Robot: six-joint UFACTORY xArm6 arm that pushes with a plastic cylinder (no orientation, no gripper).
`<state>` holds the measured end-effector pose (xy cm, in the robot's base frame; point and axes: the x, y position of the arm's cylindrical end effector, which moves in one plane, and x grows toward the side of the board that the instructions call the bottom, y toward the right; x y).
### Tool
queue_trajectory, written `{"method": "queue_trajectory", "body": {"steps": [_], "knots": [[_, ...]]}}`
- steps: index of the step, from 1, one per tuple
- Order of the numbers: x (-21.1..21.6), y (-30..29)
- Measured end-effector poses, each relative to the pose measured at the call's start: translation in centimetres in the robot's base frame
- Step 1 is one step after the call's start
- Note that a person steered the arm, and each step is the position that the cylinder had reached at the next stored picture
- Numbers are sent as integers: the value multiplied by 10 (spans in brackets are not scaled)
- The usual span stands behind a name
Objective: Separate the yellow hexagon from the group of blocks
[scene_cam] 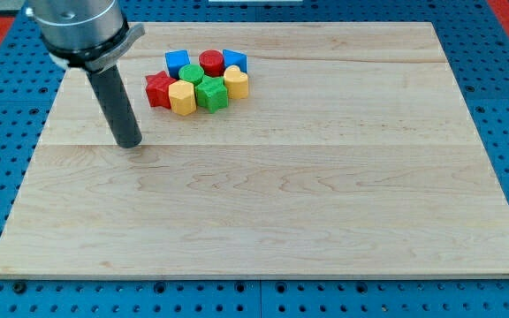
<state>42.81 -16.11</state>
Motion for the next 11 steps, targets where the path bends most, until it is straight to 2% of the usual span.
{"method": "queue_trajectory", "body": {"steps": [3, 5, 7, 8, 9, 11], "knots": [[-72, 15], [-82, 23], [-69, 73], [-42, 90], [-36, 122], [-41, 146]]}}
